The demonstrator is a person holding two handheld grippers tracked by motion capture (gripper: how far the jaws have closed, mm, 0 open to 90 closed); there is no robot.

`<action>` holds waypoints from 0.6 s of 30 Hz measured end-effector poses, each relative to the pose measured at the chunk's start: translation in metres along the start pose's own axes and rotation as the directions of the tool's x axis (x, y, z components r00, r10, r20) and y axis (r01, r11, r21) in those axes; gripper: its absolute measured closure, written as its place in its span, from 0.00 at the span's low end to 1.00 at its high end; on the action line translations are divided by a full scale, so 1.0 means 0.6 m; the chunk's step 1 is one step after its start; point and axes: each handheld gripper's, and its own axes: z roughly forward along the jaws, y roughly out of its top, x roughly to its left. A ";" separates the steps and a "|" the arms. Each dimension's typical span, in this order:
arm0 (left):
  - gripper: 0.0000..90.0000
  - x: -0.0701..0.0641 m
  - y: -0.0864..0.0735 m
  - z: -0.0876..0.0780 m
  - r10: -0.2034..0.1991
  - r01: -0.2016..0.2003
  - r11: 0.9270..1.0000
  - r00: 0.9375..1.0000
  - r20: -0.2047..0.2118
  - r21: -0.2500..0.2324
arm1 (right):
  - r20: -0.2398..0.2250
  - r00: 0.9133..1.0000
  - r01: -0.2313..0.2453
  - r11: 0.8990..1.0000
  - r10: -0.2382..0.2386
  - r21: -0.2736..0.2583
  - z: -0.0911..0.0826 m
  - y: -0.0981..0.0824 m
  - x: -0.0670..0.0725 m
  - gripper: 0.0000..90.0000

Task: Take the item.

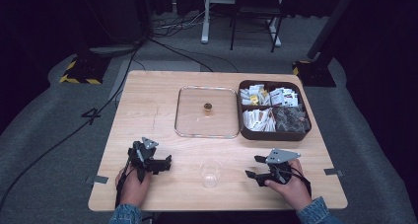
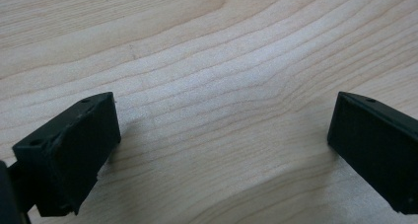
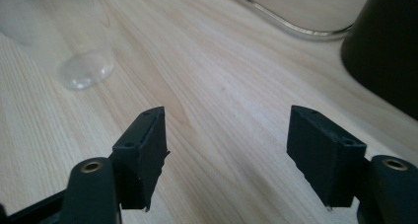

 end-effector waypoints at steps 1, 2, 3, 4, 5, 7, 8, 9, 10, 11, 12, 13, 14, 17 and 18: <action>0.00 0.000 0.000 0.000 0.000 0.000 1.000 1.000 0.000 0.000 | 0.006 1.000 -0.002 1.000 0.002 -0.009 -0.005 0.003 0.001 0.36; 0.00 0.000 0.000 0.000 0.000 0.000 1.000 1.000 0.000 0.000 | 0.007 1.000 -0.008 1.000 0.009 -0.024 -0.009 0.006 0.003 0.36; 0.00 0.000 0.000 0.000 0.000 0.000 1.000 1.000 0.000 0.000 | 0.001 1.000 -0.016 0.999 0.016 -0.040 -0.013 0.009 0.004 0.36; 0.00 0.000 0.000 0.000 0.000 0.000 1.000 1.000 0.000 0.000 | 0.001 1.000 -0.016 0.999 0.016 -0.040 -0.013 0.009 0.004 0.36; 0.00 0.000 0.000 0.000 0.001 -0.001 1.000 1.000 0.000 0.000 | -0.005 1.000 -0.024 0.998 0.024 -0.055 -0.017 0.012 0.005 0.36; 0.00 0.000 0.000 0.000 0.000 0.000 1.000 1.000 0.000 0.000 | -0.004 0.999 -0.039 0.995 0.039 -0.096 -0.027 0.019 0.007 0.36; 0.00 0.000 0.000 0.000 0.000 0.000 1.000 1.000 0.000 0.000 | -0.001 0.999 -0.041 0.994 0.041 -0.106 -0.031 0.021 0.008 0.36; 0.00 0.000 0.000 0.000 0.000 0.000 1.000 1.000 0.000 0.000 | -0.001 0.999 -0.041 0.994 0.041 -0.106 -0.031 0.021 0.008 0.36; 0.00 0.000 0.000 0.000 0.001 -0.001 1.000 1.000 -0.001 0.000 | -0.001 0.999 -0.042 0.992 0.042 -0.118 -0.034 0.023 0.008 0.35; 0.00 0.000 0.000 0.000 0.000 0.000 1.000 1.000 0.000 0.000 | 0.005 0.999 -0.047 0.989 0.048 -0.140 -0.042 0.029 0.008 0.35; 0.00 0.000 0.000 0.000 0.000 0.000 1.000 1.000 0.000 0.000 | 0.009 0.999 -0.044 0.988 0.046 -0.146 -0.044 0.031 0.008 0.35; 0.00 0.000 0.000 0.000 0.000 0.000 1.000 1.000 0.000 0.000 | 0.009 0.999 -0.044 0.988 0.046 -0.146 -0.044 0.031 0.008 0.35; 0.00 0.000 0.000 0.000 0.000 0.000 1.000 1.000 0.000 0.000 | 0.015 0.999 -0.044 0.986 0.047 -0.158 -0.051 0.036 0.005 0.34; 0.00 0.000 0.000 0.000 0.002 -0.002 1.000 1.000 -0.001 0.000 | 0.026 0.998 -0.051 0.984 0.057 -0.172 -0.058 0.042 -0.001 0.34; 0.00 0.000 0.000 0.000 0.001 -0.001 1.000 1.000 -0.001 -0.001 | 0.029 0.998 -0.053 0.983 0.059 -0.175 -0.060 0.045 -0.004 0.34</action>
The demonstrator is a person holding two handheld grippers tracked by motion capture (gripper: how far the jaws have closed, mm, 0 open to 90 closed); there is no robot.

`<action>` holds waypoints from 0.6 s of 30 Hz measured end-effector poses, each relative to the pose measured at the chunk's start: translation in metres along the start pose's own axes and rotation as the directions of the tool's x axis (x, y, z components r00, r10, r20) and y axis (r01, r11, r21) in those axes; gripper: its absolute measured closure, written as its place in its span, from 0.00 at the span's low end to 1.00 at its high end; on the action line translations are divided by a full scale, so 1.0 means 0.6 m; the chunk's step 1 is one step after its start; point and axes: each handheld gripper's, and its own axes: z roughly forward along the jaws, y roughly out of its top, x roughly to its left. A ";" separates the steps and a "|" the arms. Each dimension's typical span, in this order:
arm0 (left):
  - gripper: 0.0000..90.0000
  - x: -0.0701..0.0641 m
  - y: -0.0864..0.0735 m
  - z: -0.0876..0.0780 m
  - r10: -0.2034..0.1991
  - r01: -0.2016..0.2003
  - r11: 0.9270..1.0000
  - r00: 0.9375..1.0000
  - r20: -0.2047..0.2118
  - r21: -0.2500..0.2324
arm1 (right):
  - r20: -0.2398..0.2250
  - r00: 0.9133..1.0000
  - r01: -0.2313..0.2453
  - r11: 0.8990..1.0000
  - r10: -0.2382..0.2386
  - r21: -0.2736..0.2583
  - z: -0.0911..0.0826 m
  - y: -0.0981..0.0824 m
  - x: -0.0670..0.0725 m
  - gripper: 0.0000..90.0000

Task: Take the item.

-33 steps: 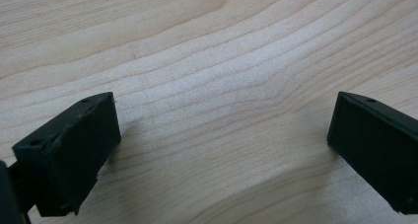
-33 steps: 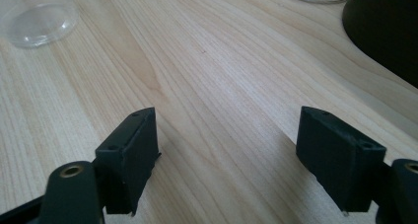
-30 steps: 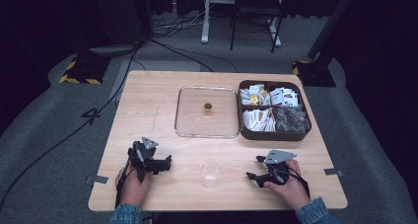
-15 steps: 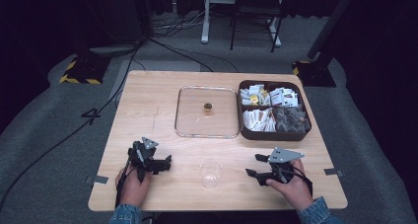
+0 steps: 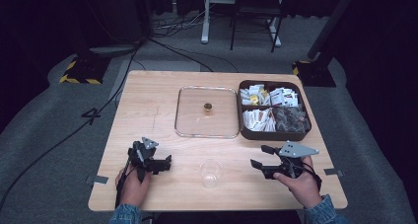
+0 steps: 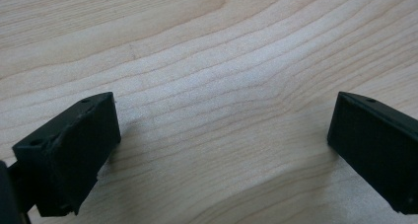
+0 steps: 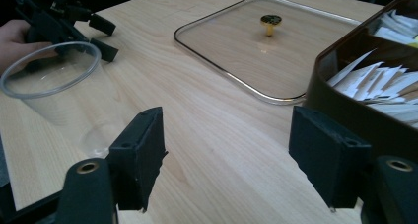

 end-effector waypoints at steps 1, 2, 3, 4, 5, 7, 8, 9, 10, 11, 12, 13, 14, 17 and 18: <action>0.00 0.000 0.000 0.000 0.000 0.000 1.000 1.000 0.000 0.000 | 0.005 1.000 -0.001 1.000 0.001 -0.003 -0.002 0.003 -0.004 0.34; 0.00 0.000 0.000 0.000 0.000 0.000 1.000 1.000 0.000 0.000 | 0.005 1.000 -0.001 1.000 0.001 -0.003 -0.002 0.003 -0.004 0.34; 0.00 0.000 0.000 0.000 0.000 0.000 1.000 1.000 0.000 0.000 | 0.012 1.000 -0.007 1.000 0.007 -0.011 -0.005 0.009 -0.008 0.34; 0.00 0.000 0.000 0.000 -0.001 0.001 1.000 1.000 0.002 0.001 | 0.012 1.000 -0.007 1.000 0.007 -0.012 -0.007 0.011 -0.009 0.34; 0.00 0.000 0.000 0.000 -0.001 0.001 1.000 1.000 0.002 0.001 | 0.012 1.000 -0.007 1.000 0.007 -0.012 -0.007 0.011 -0.009 0.34; 0.00 0.000 0.000 0.000 -0.002 0.002 1.000 1.000 0.002 0.001 | 0.024 1.000 -0.007 1.000 0.008 -0.020 -0.012 0.019 -0.014 0.33; 0.00 0.000 0.000 0.000 -0.001 0.001 1.000 1.000 0.001 0.001 | 0.024 1.000 -0.009 1.000 0.010 -0.022 -0.013 0.021 -0.016 0.33; 0.00 0.000 0.000 0.000 0.000 0.000 1.000 1.000 0.000 0.000 | 0.023 1.000 -0.010 1.000 0.011 -0.022 -0.014 0.022 -0.018 0.33; 0.00 0.000 0.000 0.000 0.000 0.000 1.000 1.000 0.000 0.000 | 0.021 1.000 -0.013 1.000 0.013 -0.024 -0.015 0.024 -0.019 0.32; 0.00 0.000 0.000 0.000 -0.001 0.001 1.000 1.000 0.002 0.001 | 0.018 1.000 -0.015 0.999 0.015 -0.029 -0.016 0.025 -0.021 0.32; 0.00 0.000 0.000 0.000 -0.002 0.002 1.000 1.000 0.002 0.001 | 0.017 1.000 -0.014 0.999 0.015 -0.034 -0.017 0.026 -0.023 0.31; 0.00 0.000 0.000 0.000 -0.002 0.002 1.000 1.000 0.002 0.001 | 0.018 1.000 -0.013 0.999 0.013 -0.039 -0.017 0.028 -0.025 0.30; 0.00 0.000 0.000 0.000 -0.001 0.001 1.000 1.000 0.002 0.001 | 0.018 1.000 -0.016 0.999 0.017 -0.048 -0.018 0.029 -0.027 0.29; 0.00 0.000 0.000 0.000 0.000 0.000 1.000 1.000 0.000 0.000 | 0.014 1.000 -0.017 0.997 0.018 -0.081 -0.021 0.034 -0.032 0.25; 0.00 0.000 0.000 0.000 0.000 0.000 1.000 1.000 0.000 0.000 | 0.020 1.000 -0.018 0.996 0.020 -0.086 -0.022 0.035 -0.033 0.25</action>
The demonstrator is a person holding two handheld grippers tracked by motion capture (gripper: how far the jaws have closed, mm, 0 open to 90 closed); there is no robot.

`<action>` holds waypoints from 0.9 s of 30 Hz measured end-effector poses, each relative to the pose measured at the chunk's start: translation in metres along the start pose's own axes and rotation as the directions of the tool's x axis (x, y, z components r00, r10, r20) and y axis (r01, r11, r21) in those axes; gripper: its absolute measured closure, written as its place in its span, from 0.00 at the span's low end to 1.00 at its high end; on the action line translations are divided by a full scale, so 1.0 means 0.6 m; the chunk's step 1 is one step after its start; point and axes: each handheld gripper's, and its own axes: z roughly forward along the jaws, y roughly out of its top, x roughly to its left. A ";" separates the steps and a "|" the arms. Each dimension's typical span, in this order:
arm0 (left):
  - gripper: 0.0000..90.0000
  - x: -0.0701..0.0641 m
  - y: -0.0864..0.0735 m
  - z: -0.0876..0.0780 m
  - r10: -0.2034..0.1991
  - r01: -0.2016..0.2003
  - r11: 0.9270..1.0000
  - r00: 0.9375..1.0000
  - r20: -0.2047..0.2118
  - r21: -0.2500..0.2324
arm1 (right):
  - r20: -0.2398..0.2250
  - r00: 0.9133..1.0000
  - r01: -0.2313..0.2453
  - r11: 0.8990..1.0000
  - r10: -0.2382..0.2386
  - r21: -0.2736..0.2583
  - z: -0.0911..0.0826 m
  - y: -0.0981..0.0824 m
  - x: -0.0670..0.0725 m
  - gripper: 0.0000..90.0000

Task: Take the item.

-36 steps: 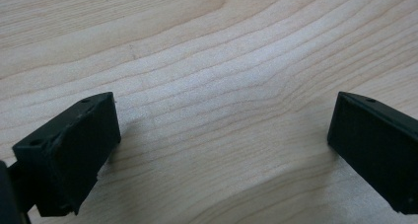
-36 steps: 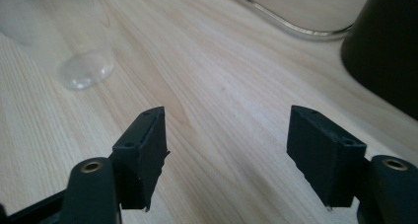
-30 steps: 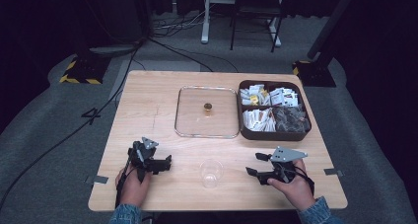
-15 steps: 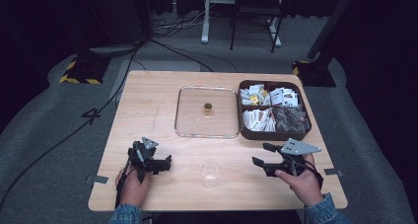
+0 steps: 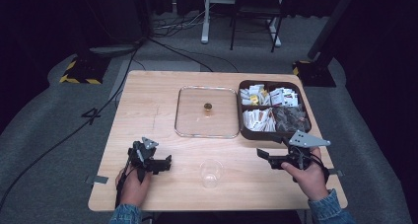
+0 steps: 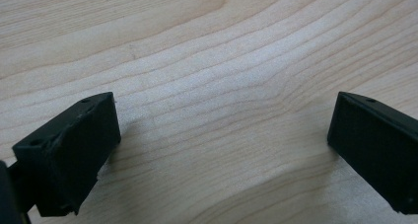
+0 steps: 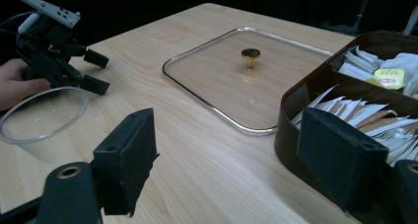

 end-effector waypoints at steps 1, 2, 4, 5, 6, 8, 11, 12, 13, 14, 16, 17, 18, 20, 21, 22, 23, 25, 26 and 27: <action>0.00 0.000 0.000 0.000 0.000 0.000 1.000 1.000 0.000 0.000 | 0.000 1.000 0.000 1.000 0.000 0.000 0.000 0.000 0.000 0.25; 0.00 0.000 0.000 0.000 -0.002 0.002 1.000 1.000 0.002 0.001 | 0.005 1.000 0.003 1.000 -0.003 -0.005 0.000 0.001 -0.002 0.25; 0.00 0.000 0.000 0.000 0.000 0.000 1.000 1.000 0.000 0.000 | 0.032 0.999 0.000 1.000 0.000 -0.016 0.000 0.007 -0.007 0.25; 0.00 0.000 0.000 0.000 0.000 0.000 1.000 1.000 0.000 0.000 | 0.041 0.999 0.000 1.000 0.000 -0.023 -0.001 0.009 -0.009 0.25; 0.00 0.000 0.000 0.000 0.000 0.000 1.000 1.000 0.000 0.000 | 0.050 0.999 0.000 1.000 0.002 -0.030 -0.001 0.012 -0.012 0.25; 0.00 0.000 0.000 0.000 0.000 0.000 1.000 1.000 0.000 0.000 | 0.071 0.997 0.000 1.000 0.002 -0.028 -0.002 0.018 -0.019 0.24; 0.00 0.000 0.000 0.000 0.000 0.000 1.000 1.000 0.000 0.000 | 0.099 0.995 0.004 1.000 -0.003 -0.014 -0.002 0.027 -0.036 0.23; 0.00 0.000 0.000 0.000 0.000 0.000 1.000 1.000 0.000 0.000 | 0.107 0.994 0.002 1.000 -0.001 -0.008 -0.002 0.030 -0.042 0.23; 0.00 0.000 0.000 0.000 0.000 0.000 1.000 1.000 0.000 0.000 | 0.117 0.993 0.001 1.000 -0.001 0.001 -0.003 0.033 -0.049 0.22; 0.00 0.000 0.000 0.000 0.000 0.000 1.000 1.000 0.000 0.000 | 0.129 0.992 -0.005 1.000 0.004 0.007 -0.003 0.035 -0.057 0.22; 0.00 0.000 0.000 0.000 0.000 0.000 1.000 1.000 0.000 0.000 | 0.147 0.989 -0.026 1.000 0.024 0.012 -0.003 0.041 -0.073 0.21; 0.00 0.000 0.000 0.000 0.000 0.000 1.000 1.000 0.000 0.000 | 0.152 0.988 -0.035 0.999 0.032 0.014 -0.004 0.042 -0.078 0.21; 0.00 0.000 0.000 0.000 0.001 -0.001 1.000 1.000 0.000 0.000 | 0.160 0.986 -0.040 0.999 0.037 0.019 -0.004 0.044 -0.086 0.21; 0.00 0.000 0.000 0.000 0.000 0.000 1.000 1.000 0.000 0.000 | 0.180 0.983 -0.045 0.999 0.039 0.027 -0.004 0.048 -0.100 0.21; 0.00 0.000 0.000 0.000 0.000 0.000 1.000 1.000 0.000 0.000 | 0.184 0.982 -0.041 0.999 0.034 0.036 -0.003 0.050 -0.107 0.19; 0.00 0.000 0.000 0.000 0.000 0.000 1.000 1.000 0.000 0.000 | 0.190 0.981 -0.034 0.998 0.025 0.045 -0.002 0.051 -0.115 0.17; 0.00 0.000 0.000 0.000 0.000 0.000 1.000 1.000 0.000 0.000 | 0.197 0.980 -0.027 0.998 0.016 0.053 -0.001 0.052 -0.125 0.18; 0.00 0.000 0.000 0.000 0.000 0.000 1.000 1.000 0.000 0.000 | 0.199 0.980 -0.023 0.998 0.011 0.058 -0.001 0.052 -0.131 0.18; 0.00 0.000 0.000 0.000 0.000 0.000 1.000 1.000 0.000 0.000 | 0.216 0.976 -0.018 0.997 0.001 0.075 0.001 0.052 -0.147 0.18; 0.00 0.000 0.000 0.000 0.000 0.000 1.000 1.000 0.000 0.000 | 0.216 0.976 -0.018 0.997 0.001 0.075 0.001 0.052 -0.147 0.18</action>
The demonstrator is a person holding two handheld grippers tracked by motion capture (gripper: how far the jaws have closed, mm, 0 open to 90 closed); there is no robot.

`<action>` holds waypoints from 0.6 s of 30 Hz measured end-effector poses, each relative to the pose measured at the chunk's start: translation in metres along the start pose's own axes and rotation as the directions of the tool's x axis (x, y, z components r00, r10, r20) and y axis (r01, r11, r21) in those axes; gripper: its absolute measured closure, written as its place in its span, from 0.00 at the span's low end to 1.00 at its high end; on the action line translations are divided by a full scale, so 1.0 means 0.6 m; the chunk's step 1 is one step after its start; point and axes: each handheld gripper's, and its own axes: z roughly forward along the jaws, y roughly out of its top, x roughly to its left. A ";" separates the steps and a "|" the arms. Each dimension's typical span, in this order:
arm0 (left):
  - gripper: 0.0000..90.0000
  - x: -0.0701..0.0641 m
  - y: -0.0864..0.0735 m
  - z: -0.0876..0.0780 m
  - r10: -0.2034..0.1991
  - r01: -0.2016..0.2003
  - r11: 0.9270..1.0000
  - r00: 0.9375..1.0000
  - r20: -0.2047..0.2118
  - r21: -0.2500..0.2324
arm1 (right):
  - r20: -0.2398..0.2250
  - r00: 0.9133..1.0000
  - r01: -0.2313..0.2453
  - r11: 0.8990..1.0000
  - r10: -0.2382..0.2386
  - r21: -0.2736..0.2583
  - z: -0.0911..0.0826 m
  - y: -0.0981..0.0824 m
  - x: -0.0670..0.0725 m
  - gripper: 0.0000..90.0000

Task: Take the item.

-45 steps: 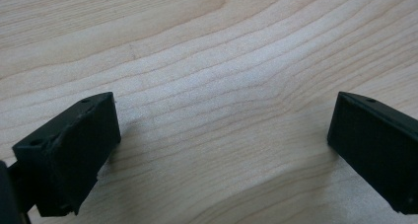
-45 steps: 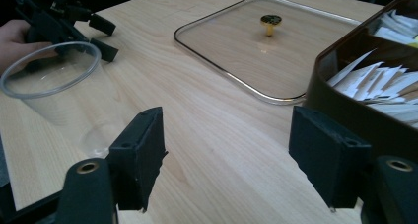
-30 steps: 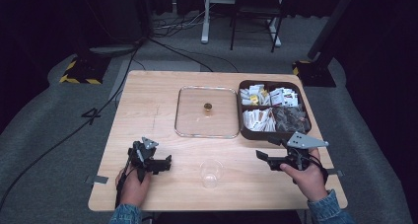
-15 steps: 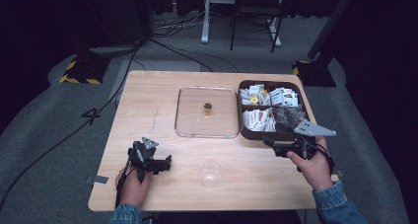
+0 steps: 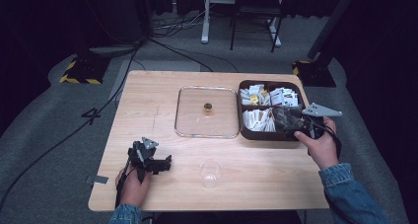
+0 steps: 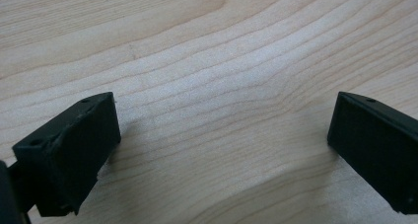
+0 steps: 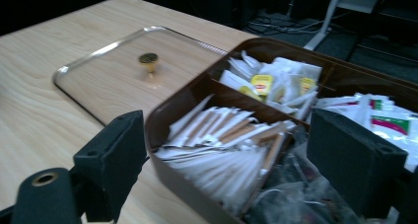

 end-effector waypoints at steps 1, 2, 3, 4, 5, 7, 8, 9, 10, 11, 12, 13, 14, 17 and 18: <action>0.00 0.000 0.000 0.000 0.000 0.000 1.000 1.000 0.000 0.000 | 0.007 1.000 0.004 1.000 -0.004 0.004 0.002 0.000 -0.005 0.18; 0.00 0.000 0.000 0.000 0.000 0.000 1.000 1.000 0.000 0.000 | 0.022 1.000 -0.010 1.000 0.010 0.020 0.008 0.001 -0.019 0.18; 0.00 0.000 0.000 0.000 0.000 0.000 1.000 1.000 0.000 0.000 | 0.028 0.999 -0.019 0.999 0.018 0.025 0.010 0.001 -0.025 0.18; 0.00 0.000 0.000 0.000 0.000 0.000 1.000 1.000 0.000 0.000 | 0.028 0.999 -0.019 0.999 0.018 0.025 0.010 0.001 -0.025 0.18; 0.00 0.000 0.000 0.000 0.000 0.000 1.000 1.000 0.000 0.000 | 0.044 0.998 -0.035 0.999 0.034 0.040 0.015 0.002 -0.036 0.19; 0.00 0.000 0.000 0.000 0.000 0.000 1.000 1.000 0.000 0.000 | 0.055 0.998 -0.046 0.998 0.043 0.051 0.019 0.002 -0.046 0.19; 0.00 0.000 0.000 0.000 0.000 0.000 1.000 1.000 0.000 0.000 | 0.055 0.998 -0.046 0.998 0.043 0.051 0.019 0.002 -0.046 0.19; 0.00 0.000 0.000 0.000 0.000 0.000 1.000 1.000 0.000 0.000 | 0.056 0.997 -0.055 0.997 0.052 0.060 0.025 0.000 -0.058 0.20; 0.00 0.000 0.000 0.000 -0.001 0.001 1.000 1.000 0.001 0.000 | 0.056 0.997 -0.055 0.997 0.052 0.060 0.025 0.000 -0.058 0.20; 0.00 0.000 0.000 0.000 -0.001 0.001 1.000 1.000 0.001 0.000 | 0.055 0.997 -0.049 0.996 0.045 0.075 0.029 -0.002 -0.069 0.22; 0.00 0.000 0.000 0.000 0.000 0.000 1.000 1.000 0.000 0.000 | 0.055 0.997 -0.049 0.996 0.045 0.075 0.029 -0.002 -0.069 0.22; 0.00 0.000 0.000 0.000 0.000 0.000 1.000 1.000 0.000 0.000 | 0.063 0.996 -0.063 0.995 0.058 0.071 0.033 -0.005 -0.082 0.24; 0.00 0.000 0.000 0.000 0.000 0.000 1.000 1.000 0.000 0.000 | 0.066 0.996 -0.070 0.995 0.065 0.072 0.035 -0.006 -0.087 0.24; 0.00 0.000 0.000 0.000 0.000 0.000 1.000 1.000 0.000 0.000 | 0.101 0.991 -0.099 0.991 0.090 0.090 0.040 -0.010 -0.107 0.28; 0.00 0.000 0.000 0.000 0.000 0.000 1.000 1.000 0.000 0.000 | 0.110 0.990 -0.102 0.990 0.092 0.094 0.041 -0.011 -0.111 0.30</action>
